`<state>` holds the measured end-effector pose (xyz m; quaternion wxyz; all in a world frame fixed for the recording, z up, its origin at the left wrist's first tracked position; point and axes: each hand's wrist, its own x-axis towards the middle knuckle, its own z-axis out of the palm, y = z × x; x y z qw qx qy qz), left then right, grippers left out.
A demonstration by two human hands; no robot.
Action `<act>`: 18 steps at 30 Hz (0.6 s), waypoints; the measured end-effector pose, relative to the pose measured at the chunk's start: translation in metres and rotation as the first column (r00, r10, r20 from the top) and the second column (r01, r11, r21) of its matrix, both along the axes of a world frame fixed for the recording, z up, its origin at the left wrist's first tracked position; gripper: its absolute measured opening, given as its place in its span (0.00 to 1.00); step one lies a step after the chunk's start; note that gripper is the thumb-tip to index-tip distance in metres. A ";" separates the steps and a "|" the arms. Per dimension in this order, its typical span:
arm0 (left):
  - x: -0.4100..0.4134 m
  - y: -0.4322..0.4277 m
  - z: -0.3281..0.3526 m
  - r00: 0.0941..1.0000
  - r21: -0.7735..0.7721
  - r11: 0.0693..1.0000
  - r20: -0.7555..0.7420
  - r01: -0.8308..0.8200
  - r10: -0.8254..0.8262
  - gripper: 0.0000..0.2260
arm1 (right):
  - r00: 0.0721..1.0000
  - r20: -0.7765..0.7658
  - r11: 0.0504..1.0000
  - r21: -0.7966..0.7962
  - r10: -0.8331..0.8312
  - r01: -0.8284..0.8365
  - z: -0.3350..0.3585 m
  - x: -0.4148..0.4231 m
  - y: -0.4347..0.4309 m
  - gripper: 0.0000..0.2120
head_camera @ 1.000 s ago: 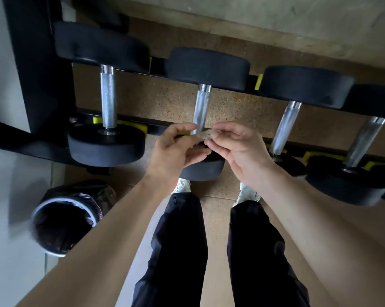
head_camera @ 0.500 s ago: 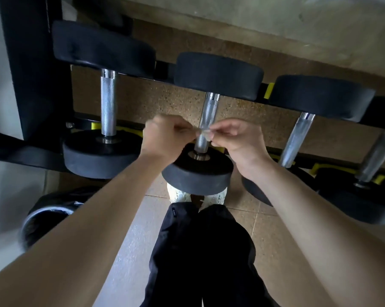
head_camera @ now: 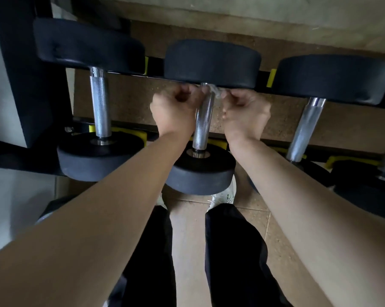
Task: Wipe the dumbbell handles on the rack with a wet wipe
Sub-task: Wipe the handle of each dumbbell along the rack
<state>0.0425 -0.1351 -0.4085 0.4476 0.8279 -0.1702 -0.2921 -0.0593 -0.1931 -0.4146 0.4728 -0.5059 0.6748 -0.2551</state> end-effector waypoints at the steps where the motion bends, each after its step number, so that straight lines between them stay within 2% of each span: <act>1: -0.001 -0.003 -0.002 0.999 -0.005 0.999 -0.015 -0.040 0.040 0.09 | 0.999 -0.001 0.999 -0.007 -0.037 0.037 0.000 0.005 0.001 0.04; 3: -0.002 -0.005 -0.005 0.990 -0.036 0.995 -0.112 -0.093 0.088 0.09 | 0.988 0.052 0.989 0.040 -0.144 0.142 0.001 0.018 0.003 0.06; 6: 0.003 -0.004 -0.010 0.955 -0.116 0.986 -0.285 -0.119 0.082 0.07 | 0.955 0.118 0.956 0.144 -0.273 0.256 -0.001 0.029 0.005 0.14; 8: 0.009 -0.003 -0.011 0.931 -0.129 0.987 -0.362 -0.096 0.043 0.08 | 0.942 0.144 0.945 0.173 -0.302 0.276 -0.002 0.027 0.004 0.11; 10: 0.017 -0.003 -0.014 0.923 -0.108 0.993 -0.384 -0.056 0.010 0.09 | 0.952 0.165 0.957 0.179 -0.259 0.229 0.000 0.022 0.002 0.04; 12: 0.021 -0.004 -0.015 0.918 -0.081 0.995 -0.395 -0.056 0.019 0.10 | 0.958 0.198 0.968 0.183 -0.207 0.171 0.005 0.018 0.001 0.03; 18: 0.013 -0.010 -0.012 0.836 0.091 0.969 -0.491 -0.230 0.245 0.06 | 0.988 0.149 0.994 0.106 -0.049 0.034 0.011 0.015 0.000 0.02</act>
